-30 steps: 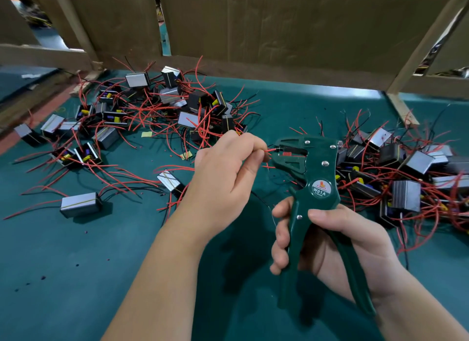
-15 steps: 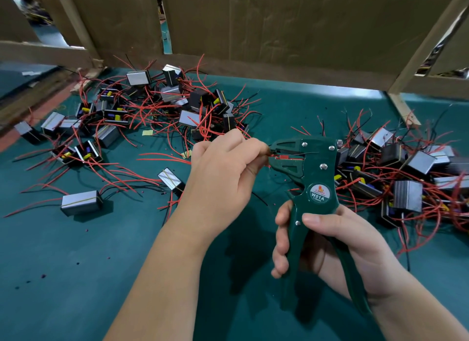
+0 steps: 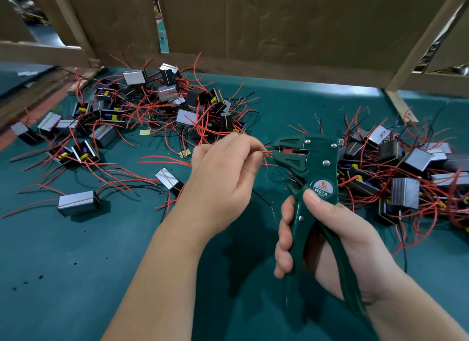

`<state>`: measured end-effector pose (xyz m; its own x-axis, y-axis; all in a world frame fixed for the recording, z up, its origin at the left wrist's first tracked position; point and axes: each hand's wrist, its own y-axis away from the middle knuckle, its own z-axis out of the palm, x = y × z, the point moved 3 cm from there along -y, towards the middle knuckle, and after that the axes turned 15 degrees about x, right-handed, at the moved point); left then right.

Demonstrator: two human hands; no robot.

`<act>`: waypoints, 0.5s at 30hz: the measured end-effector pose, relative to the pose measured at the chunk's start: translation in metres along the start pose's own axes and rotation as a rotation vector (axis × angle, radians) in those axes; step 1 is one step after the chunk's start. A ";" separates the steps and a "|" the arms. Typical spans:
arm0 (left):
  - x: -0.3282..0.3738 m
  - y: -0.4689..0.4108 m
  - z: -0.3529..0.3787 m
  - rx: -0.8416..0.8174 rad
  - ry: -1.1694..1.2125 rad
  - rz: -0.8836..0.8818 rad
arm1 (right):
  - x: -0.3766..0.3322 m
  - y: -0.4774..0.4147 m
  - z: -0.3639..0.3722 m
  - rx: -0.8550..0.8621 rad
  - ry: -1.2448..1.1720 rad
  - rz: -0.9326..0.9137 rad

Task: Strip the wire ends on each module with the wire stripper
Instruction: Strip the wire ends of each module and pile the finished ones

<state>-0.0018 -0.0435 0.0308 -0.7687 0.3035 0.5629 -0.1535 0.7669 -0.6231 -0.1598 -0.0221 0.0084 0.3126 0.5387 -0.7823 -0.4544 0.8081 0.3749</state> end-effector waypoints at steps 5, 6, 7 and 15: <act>-0.012 0.007 0.012 -0.336 -0.120 -0.072 | 0.004 -0.004 -0.004 0.226 0.042 0.055; -0.013 0.006 0.012 -0.339 -0.095 -0.086 | 0.003 -0.005 -0.003 0.205 0.036 0.052; -0.013 0.005 0.010 -0.319 -0.065 -0.096 | 0.001 -0.006 -0.002 0.162 0.003 0.045; -0.018 0.000 -0.001 -0.167 0.282 -0.347 | -0.015 -0.010 -0.013 0.169 -0.243 0.031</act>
<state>0.0129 -0.0482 0.0211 -0.4876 0.1376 0.8621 -0.2513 0.9236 -0.2896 -0.1709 -0.0419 0.0099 0.5006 0.5883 -0.6351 -0.3275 0.8078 0.4902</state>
